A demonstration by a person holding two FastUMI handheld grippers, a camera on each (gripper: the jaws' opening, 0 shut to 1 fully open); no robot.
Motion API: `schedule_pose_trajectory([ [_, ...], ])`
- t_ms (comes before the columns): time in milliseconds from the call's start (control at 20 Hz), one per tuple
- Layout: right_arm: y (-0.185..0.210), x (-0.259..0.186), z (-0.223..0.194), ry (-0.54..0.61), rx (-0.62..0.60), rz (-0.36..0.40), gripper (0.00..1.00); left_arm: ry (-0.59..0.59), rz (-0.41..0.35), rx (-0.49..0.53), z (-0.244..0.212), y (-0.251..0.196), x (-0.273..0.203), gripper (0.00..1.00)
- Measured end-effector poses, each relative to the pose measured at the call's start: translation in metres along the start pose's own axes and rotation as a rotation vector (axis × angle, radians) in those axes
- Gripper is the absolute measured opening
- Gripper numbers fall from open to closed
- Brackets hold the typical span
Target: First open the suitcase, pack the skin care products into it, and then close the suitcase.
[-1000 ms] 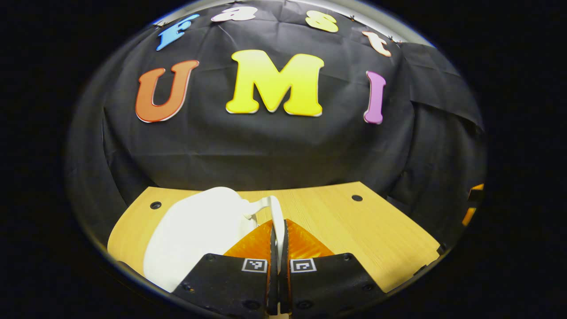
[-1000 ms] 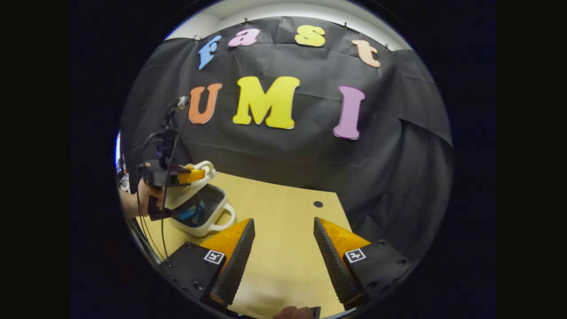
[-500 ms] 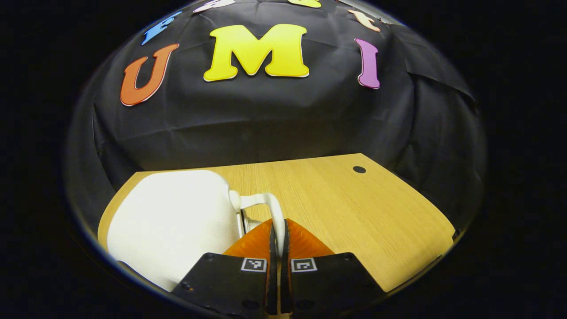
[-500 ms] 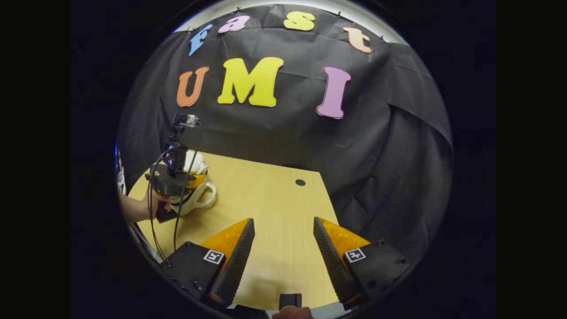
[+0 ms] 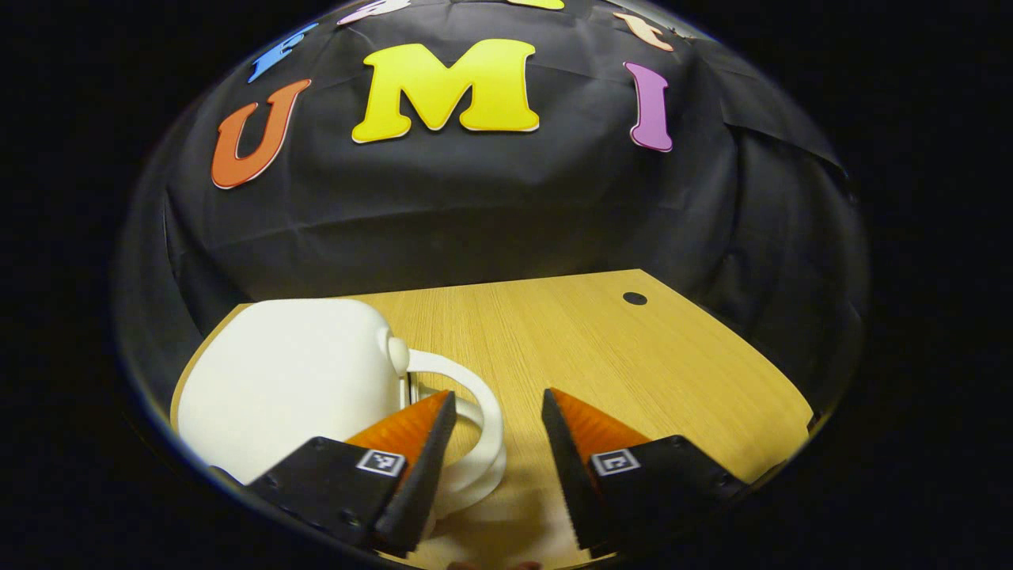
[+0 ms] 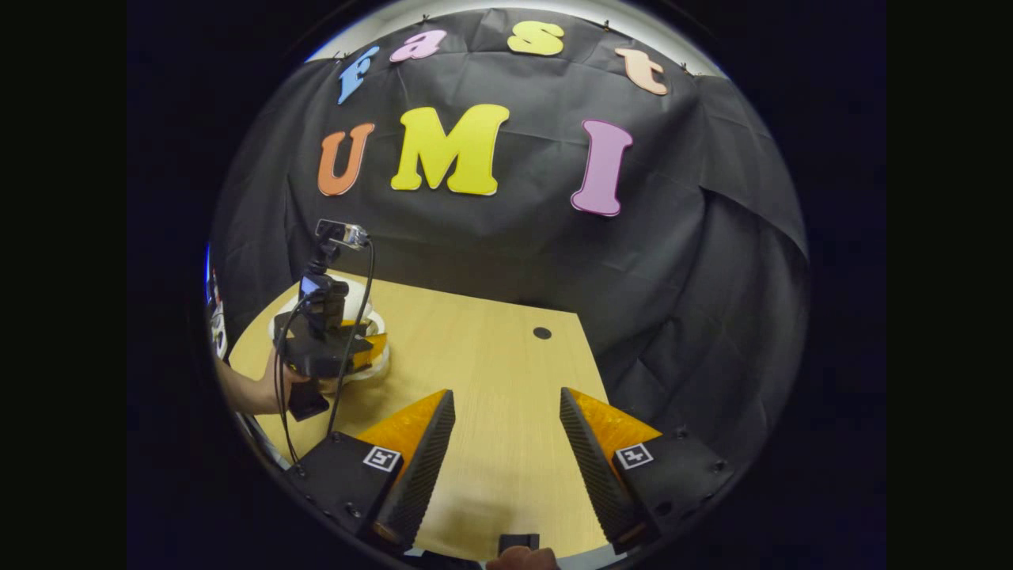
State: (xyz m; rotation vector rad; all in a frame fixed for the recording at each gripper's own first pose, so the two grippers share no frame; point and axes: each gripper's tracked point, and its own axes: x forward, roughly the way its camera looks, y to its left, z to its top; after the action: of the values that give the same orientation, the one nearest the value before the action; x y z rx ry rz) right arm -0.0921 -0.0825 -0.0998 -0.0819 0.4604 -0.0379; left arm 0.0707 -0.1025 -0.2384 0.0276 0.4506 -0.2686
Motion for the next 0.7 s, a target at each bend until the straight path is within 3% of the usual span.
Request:
schedule_pose_trajectory([
  [100,0.003,0.007,0.006,-0.019,0.016,0.006,0.79,-0.044,0.022,-0.015,0.019,0.001,-0.011,1.0],
  [400,0.012,0.025,0.048,-0.144,0.051,0.024,0.78,-0.216,0.088,-0.008,0.107,0.012,-0.059,1.0],
  [700,0.03,0.031,0.159,-0.415,0.064,0.019,0.8,-0.435,0.138,-0.065,0.207,0.032,-0.136,1.0],
])
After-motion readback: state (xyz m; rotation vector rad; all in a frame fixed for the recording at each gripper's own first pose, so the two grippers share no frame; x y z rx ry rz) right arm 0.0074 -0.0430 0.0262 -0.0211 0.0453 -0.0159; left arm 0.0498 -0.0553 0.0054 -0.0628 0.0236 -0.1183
